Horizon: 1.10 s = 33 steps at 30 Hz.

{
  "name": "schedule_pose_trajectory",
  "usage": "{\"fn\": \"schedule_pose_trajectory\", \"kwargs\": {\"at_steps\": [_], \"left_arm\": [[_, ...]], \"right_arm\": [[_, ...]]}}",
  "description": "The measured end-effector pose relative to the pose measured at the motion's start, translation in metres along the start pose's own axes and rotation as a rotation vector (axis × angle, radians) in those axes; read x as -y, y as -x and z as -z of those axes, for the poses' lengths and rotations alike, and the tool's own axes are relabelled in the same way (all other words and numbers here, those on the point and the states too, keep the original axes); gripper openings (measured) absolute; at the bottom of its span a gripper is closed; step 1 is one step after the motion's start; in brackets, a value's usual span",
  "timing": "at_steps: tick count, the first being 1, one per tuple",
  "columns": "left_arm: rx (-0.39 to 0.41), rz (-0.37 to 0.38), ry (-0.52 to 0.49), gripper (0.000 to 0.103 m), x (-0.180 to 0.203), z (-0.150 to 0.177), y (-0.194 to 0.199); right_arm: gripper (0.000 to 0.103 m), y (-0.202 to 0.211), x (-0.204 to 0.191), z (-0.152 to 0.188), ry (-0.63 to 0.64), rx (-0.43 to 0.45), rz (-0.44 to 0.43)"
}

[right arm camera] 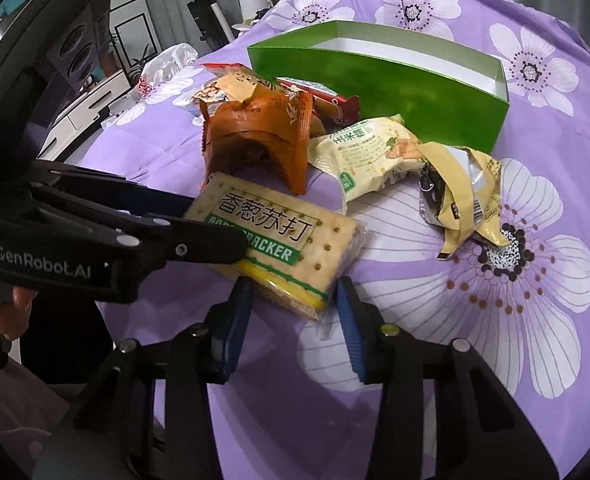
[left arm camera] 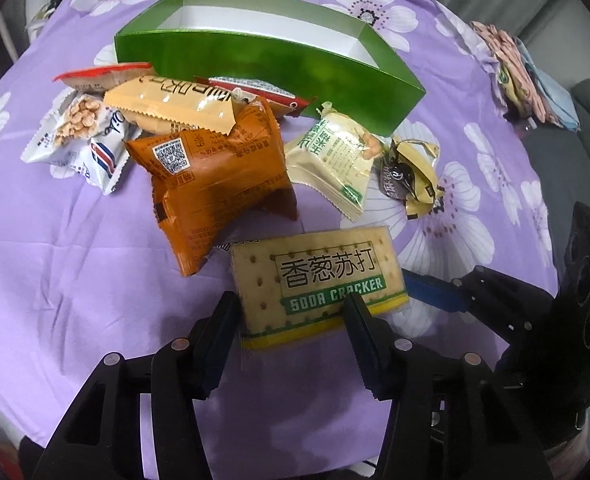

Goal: Organize snacks
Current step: 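Lift the cracker pack and drop it into the green box, right tool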

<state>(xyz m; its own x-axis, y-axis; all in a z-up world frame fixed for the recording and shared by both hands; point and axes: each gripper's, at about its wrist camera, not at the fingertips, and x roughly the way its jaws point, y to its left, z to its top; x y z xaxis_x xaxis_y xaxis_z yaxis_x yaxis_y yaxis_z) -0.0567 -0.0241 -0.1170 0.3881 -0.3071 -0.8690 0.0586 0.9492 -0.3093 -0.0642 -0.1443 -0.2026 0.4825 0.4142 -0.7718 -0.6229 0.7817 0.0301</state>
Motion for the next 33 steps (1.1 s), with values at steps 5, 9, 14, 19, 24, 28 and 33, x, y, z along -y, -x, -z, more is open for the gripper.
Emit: {"fn": "schedule_pose_trajectory", "kwargs": {"at_steps": [5, 9, 14, 19, 24, 28, 33], "left_arm": [[0.047, -0.021, -0.051, 0.054, 0.008, -0.001, 0.017], [0.097, -0.013, -0.083, 0.054, 0.016, -0.013, 0.034], [0.177, 0.002, -0.121, 0.054, 0.024, -0.036, 0.053], [0.243, 0.011, -0.137, 0.054, 0.024, -0.069, 0.062], [0.295, 0.005, -0.156, 0.054, 0.02, -0.098, 0.07], [0.325, -0.01, -0.169, 0.054, 0.017, -0.122, 0.07], [0.323, 0.014, -0.153, 0.054, 0.007, -0.147, 0.063]], "right_arm": [[0.043, 0.016, -0.006, -0.004, 0.01, 0.047, 0.019], [0.043, 0.035, -0.006, -0.016, 0.02, 0.12, 0.048], [0.043, 0.054, 0.002, -0.043, 0.026, 0.206, 0.079], [0.043, 0.059, 0.014, -0.07, 0.041, 0.27, 0.111], [0.043, 0.057, 0.023, -0.097, 0.042, 0.318, 0.127], [0.043, 0.051, 0.034, -0.119, 0.036, 0.339, 0.131], [0.043, 0.041, 0.045, -0.138, 0.017, 0.339, 0.131]]}}
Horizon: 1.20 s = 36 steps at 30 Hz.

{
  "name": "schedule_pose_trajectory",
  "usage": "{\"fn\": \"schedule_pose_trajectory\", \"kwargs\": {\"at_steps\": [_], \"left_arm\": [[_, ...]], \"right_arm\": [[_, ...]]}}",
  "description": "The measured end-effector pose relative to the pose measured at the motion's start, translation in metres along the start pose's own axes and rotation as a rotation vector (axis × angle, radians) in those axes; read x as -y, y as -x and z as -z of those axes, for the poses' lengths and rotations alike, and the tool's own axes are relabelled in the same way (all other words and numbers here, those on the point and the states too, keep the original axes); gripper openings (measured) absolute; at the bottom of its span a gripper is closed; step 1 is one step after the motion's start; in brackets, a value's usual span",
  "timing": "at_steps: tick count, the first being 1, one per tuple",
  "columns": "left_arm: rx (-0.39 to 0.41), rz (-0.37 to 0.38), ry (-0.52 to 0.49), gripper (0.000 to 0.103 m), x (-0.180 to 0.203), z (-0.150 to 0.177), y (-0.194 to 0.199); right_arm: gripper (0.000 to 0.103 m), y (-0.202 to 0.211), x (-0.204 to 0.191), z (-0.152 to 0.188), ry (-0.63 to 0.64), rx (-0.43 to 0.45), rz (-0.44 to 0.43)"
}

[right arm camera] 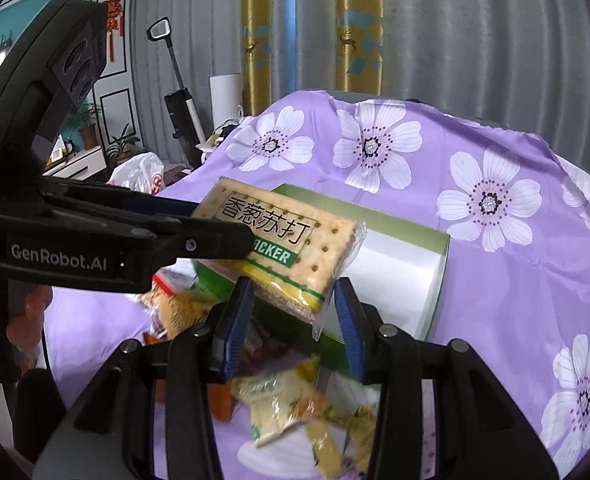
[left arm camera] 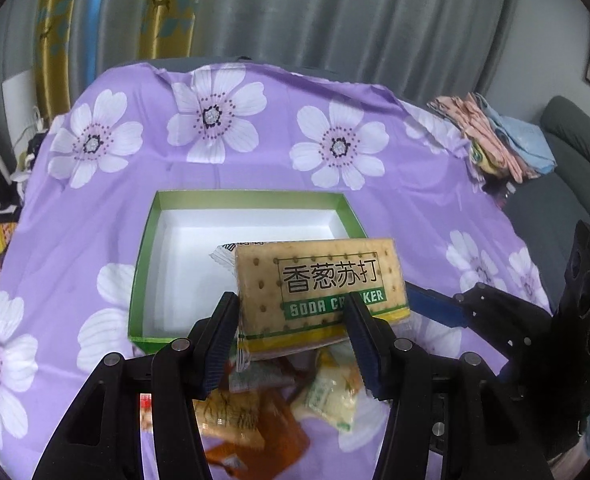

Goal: Organize snacks
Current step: 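Lift the cracker pack and drop it into the green box, right tool, then reach the right tool to the orange snack bag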

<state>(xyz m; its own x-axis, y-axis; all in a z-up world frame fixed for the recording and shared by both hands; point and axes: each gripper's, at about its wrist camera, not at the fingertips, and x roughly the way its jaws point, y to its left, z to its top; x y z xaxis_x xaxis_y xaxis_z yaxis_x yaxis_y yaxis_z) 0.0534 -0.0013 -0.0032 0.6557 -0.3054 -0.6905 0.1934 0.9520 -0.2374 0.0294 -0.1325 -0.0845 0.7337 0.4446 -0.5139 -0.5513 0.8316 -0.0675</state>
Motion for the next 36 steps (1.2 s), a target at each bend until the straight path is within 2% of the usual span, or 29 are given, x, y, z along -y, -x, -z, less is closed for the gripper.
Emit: {"fn": "schedule_pose_trajectory", "kwargs": {"at_steps": [9, 18, 19, 20, 22, 27, 31, 36], "left_arm": [[-0.062, 0.03, 0.057, 0.054, -0.021, -0.018, -0.039], [-0.149, 0.05, 0.129, 0.055, -0.038, -0.02, -0.078], [-0.154, 0.048, 0.131, 0.057, -0.04, -0.019, -0.08], [-0.162, 0.049, 0.136, 0.066, -0.041, -0.018, -0.082], [-0.159, 0.033, 0.143, 0.081, -0.044, -0.018, -0.08], [-0.135, -0.001, 0.155, 0.085, -0.055, -0.015, -0.059], [-0.106, -0.041, 0.156, 0.094, -0.063, -0.007, -0.034], [-0.114, -0.086, 0.176, 0.095, -0.07, 0.014, -0.007]], "right_arm": [[0.043, -0.037, 0.016, -0.008, -0.041, -0.07, 0.005], [0.044, -0.068, 0.029, -0.005, -0.058, -0.137, 0.034], [0.045, -0.068, 0.03, -0.005, -0.066, -0.137, 0.033], [0.048, -0.068, 0.031, -0.004, -0.076, -0.135, 0.031], [0.049, -0.065, 0.032, -0.002, -0.085, -0.128, 0.041], [0.058, -0.042, 0.032, 0.01, -0.12, -0.106, 0.055], [0.064, -0.017, 0.031, 0.026, -0.163, -0.088, 0.063], [0.07, 0.002, 0.023, 0.042, -0.192, -0.093, 0.035]]}}
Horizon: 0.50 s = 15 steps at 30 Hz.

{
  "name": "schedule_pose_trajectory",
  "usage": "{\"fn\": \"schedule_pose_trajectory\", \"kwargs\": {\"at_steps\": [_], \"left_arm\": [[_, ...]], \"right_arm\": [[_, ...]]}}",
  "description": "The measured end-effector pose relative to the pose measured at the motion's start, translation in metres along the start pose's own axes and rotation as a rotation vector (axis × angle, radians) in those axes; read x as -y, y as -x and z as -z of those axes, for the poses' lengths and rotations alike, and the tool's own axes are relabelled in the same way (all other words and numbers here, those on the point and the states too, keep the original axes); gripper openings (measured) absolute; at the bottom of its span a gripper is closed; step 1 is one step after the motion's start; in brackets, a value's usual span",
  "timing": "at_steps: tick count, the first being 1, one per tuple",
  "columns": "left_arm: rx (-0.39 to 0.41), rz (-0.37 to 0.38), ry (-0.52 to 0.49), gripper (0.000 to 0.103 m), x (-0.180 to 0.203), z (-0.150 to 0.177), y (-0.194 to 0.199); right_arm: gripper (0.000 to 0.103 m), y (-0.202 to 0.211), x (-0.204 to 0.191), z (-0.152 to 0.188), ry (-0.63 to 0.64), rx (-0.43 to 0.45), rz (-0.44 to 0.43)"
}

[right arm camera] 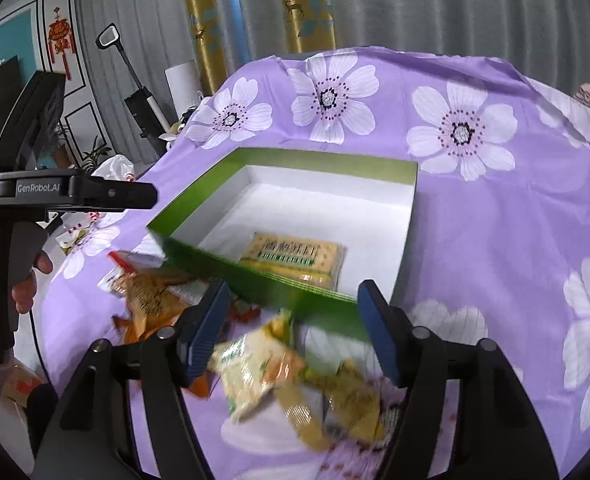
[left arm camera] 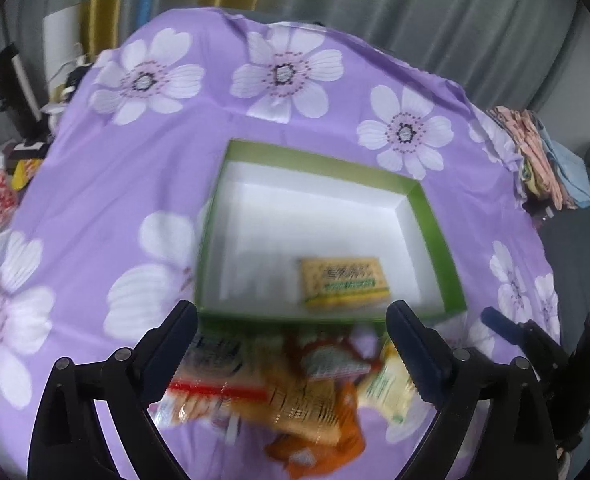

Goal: Organize snacks
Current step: 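Reach the right tool to the orange snack bag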

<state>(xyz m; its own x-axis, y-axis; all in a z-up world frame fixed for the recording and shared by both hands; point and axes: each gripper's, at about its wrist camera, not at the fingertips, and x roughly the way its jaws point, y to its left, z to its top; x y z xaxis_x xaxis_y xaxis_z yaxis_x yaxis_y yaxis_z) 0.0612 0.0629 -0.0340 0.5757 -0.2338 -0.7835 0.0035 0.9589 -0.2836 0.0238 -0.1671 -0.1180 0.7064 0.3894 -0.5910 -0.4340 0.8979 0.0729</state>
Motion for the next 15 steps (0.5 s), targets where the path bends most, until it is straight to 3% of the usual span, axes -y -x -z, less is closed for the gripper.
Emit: {"fn": "schedule_pose_trajectory", "kwargs": {"at_steps": [15], "left_arm": [[-0.032, 0.003, 0.052, 0.097, -0.015, 0.073, 0.029]], "right_arm": [[0.076, 0.001, -0.05, 0.046, 0.077, -0.112, -0.151]]}}
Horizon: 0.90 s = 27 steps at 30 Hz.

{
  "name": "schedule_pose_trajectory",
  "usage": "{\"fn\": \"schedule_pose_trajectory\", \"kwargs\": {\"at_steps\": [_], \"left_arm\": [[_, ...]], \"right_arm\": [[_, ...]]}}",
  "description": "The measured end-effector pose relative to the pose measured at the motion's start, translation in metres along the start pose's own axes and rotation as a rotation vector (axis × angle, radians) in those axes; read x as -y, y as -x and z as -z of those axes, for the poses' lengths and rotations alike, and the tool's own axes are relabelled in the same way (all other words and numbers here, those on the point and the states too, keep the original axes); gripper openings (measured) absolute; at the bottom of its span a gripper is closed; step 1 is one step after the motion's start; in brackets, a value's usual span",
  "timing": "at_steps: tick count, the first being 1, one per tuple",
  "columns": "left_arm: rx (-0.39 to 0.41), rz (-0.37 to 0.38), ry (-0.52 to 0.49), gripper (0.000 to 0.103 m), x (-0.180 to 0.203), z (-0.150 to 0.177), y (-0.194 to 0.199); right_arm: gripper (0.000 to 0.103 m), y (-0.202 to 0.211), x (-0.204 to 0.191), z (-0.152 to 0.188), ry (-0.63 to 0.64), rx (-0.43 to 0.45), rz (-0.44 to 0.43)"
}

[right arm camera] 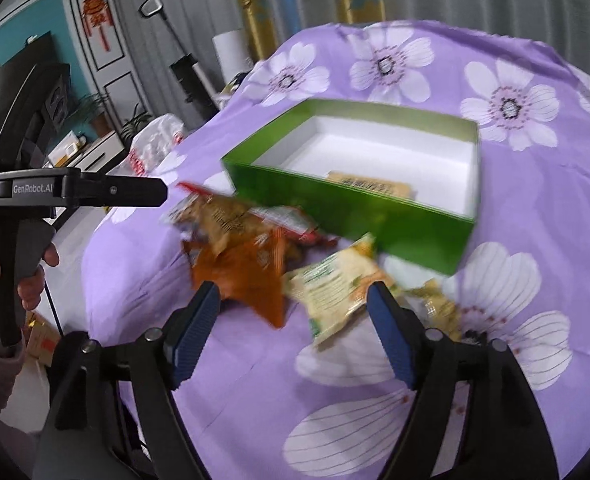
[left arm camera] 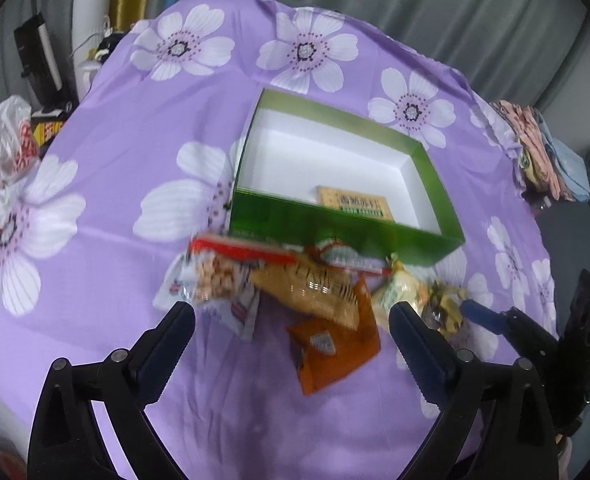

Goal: Organize snacks
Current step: 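Reach the right tool to the orange snack bag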

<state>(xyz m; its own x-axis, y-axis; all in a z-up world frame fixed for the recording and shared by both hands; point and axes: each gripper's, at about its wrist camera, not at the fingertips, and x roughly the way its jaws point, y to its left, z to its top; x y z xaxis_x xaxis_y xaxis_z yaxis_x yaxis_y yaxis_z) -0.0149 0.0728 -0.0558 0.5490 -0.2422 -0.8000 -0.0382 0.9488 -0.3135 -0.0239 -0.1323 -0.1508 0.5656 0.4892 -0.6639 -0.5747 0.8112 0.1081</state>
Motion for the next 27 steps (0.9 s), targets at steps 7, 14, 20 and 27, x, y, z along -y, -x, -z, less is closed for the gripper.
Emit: {"fn": "schedule_pose_trajectory", "kwargs": {"at_steps": [7, 14, 20, 27], "left_arm": [[-0.039, 0.001, -0.01, 0.097, 0.003, 0.02, -0.015], [-0.061, 0.02, -0.021, 0.097, 0.009, 0.032, -0.033], [-0.069, 0.044, -0.024, 0.097, 0.012, 0.033, -0.044], [-0.071, 0.066, -0.003, 0.097, 0.009, 0.031, -0.052]], "right_arm": [[0.078, -0.019, -0.016, 0.006, 0.024, -0.046, -0.03], [0.081, -0.039, -0.025, 0.006, 0.056, -0.073, -0.042], [0.084, -0.056, -0.027, -0.001, 0.078, -0.079, -0.06], [0.084, -0.074, -0.028, -0.006, 0.071, -0.098, -0.09]]}}
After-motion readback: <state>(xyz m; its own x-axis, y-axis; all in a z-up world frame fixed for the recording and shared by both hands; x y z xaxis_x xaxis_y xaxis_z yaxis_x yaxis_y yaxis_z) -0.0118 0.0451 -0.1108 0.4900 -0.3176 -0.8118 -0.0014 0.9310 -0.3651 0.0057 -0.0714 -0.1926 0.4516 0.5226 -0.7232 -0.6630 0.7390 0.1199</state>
